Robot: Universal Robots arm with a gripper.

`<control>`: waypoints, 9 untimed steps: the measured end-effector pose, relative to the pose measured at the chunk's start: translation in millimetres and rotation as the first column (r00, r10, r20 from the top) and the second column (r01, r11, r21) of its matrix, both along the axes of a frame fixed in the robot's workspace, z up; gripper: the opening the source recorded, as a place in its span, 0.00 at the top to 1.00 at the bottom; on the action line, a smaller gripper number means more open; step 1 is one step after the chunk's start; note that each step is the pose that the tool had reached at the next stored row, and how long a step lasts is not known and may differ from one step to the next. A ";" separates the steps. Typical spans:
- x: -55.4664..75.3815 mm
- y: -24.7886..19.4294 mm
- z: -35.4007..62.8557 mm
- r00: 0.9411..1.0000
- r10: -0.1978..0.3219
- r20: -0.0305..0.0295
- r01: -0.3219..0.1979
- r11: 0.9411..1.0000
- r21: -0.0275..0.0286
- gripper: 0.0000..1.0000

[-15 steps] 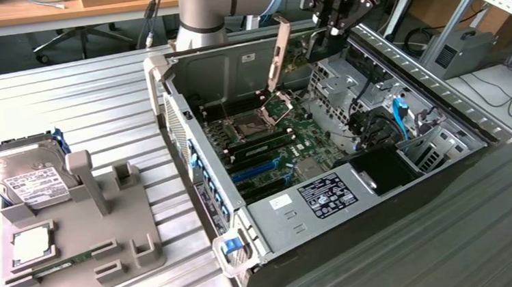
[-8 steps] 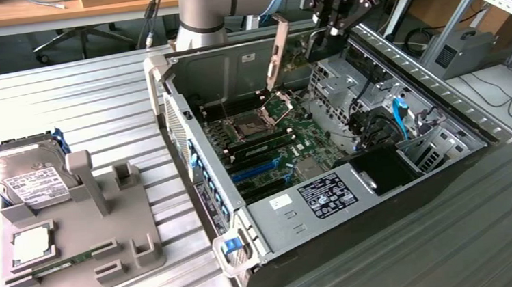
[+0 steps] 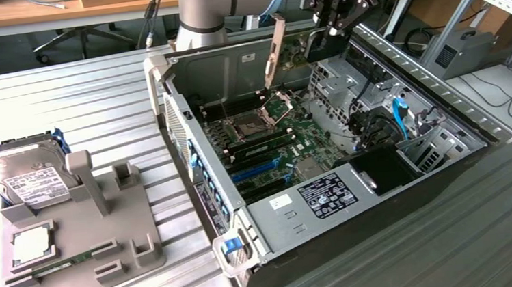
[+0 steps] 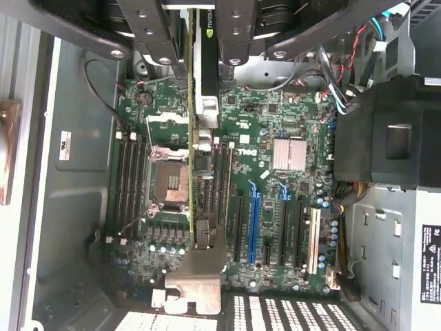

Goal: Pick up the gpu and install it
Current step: 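Insert the gpu into the slot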

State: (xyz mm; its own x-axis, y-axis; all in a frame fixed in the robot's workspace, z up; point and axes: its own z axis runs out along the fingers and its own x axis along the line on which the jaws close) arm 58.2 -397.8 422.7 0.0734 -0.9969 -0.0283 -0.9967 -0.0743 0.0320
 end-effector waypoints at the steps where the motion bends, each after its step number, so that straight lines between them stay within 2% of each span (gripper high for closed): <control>1: 0.0 0.0 0.0 1.000 0.000 0.000 0.000 1.000 0.000 0.73; 9: -1.4 0.0 0.0 1.000 0.000 0.000 0.000 1.000 0.000 0.73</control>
State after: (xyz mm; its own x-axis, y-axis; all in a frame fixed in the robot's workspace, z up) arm 56.7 -397.8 422.7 0.0734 -0.9969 -0.0284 -0.9967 -0.0743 0.0319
